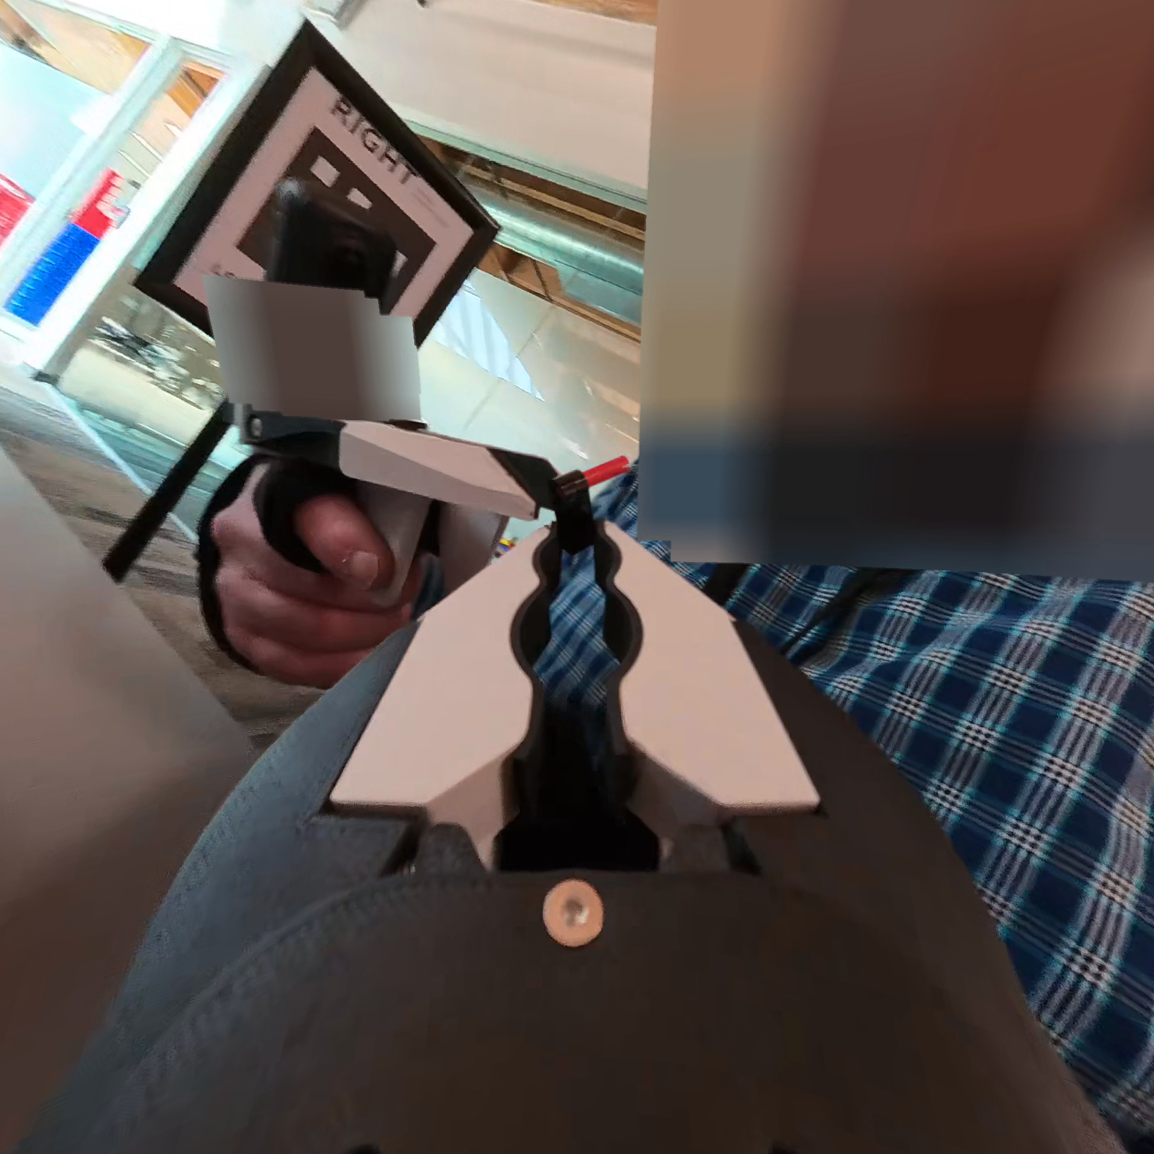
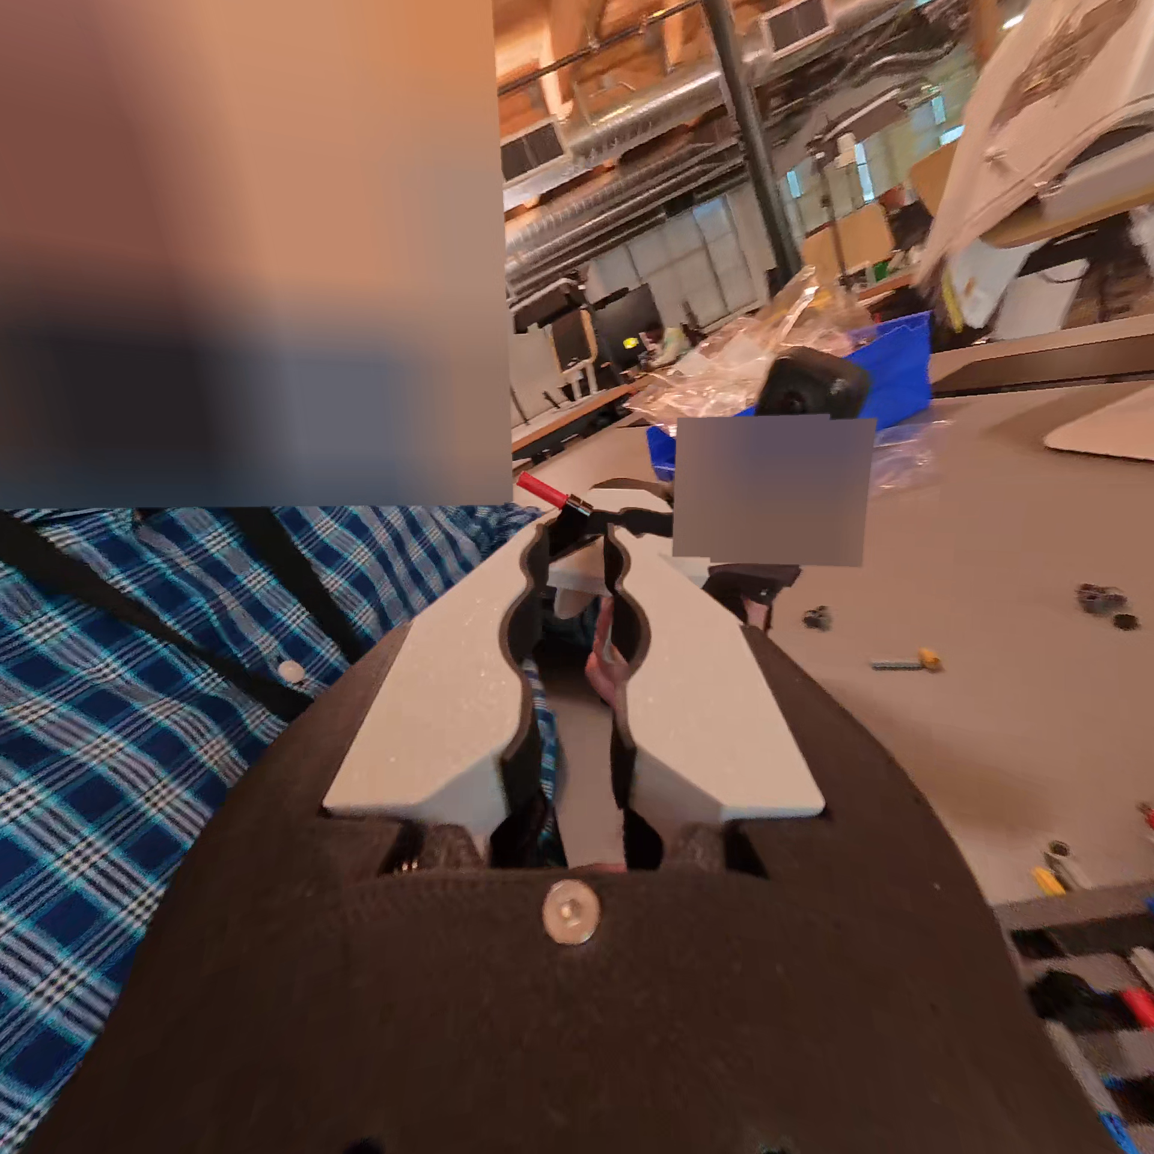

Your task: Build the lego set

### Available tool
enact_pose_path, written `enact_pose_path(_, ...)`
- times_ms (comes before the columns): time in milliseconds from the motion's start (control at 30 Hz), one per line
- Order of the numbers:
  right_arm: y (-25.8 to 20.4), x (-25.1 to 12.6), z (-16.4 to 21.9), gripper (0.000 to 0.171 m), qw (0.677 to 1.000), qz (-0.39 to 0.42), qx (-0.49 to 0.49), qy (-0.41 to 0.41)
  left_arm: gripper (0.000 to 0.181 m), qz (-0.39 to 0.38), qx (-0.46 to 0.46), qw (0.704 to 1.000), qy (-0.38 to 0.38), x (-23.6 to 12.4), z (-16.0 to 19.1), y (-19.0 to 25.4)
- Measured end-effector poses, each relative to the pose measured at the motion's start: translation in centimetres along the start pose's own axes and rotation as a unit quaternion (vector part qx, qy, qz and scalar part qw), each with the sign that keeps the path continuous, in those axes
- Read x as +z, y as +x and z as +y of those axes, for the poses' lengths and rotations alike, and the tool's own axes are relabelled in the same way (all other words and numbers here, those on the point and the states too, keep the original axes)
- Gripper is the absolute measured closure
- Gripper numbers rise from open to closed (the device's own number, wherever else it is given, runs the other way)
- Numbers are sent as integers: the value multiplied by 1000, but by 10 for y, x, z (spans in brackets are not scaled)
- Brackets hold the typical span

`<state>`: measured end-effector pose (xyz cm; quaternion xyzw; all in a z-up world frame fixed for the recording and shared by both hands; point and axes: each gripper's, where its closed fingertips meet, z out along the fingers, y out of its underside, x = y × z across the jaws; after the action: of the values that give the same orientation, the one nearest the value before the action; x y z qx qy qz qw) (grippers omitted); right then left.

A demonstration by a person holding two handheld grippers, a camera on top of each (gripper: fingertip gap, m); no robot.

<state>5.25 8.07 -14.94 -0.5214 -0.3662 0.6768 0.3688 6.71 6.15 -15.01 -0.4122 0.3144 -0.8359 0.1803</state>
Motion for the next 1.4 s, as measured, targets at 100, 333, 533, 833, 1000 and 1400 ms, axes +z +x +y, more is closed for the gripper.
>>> enact_pose_path(100,-10,3,3,154,999,-48,5,4,173,44,-9,999,-28,5,10,9)
enact_pose_path(333,-34,5,11,162,990,-139,-11,-11,173,114,-26,991,-72,12,24,24)
enact_pose_path(533,-29,1,12,166,990,-138,-28,-16,173,119,-40,990,-69,9,22,16)
enact_pose_path(833,18,-10,-1,171,998,-52,-8,23,173,52,-48,997,-4,-13,-7,-19)
enact_pose_path(1000,21,-12,-10,166,997,-63,-19,30,173,65,-48,997,-16,-17,-7,-18)
enact_pose_path(1400,-3,0,7,163,978,-186,-50,-78,173,144,-78,982,-91,-9,6,-4)
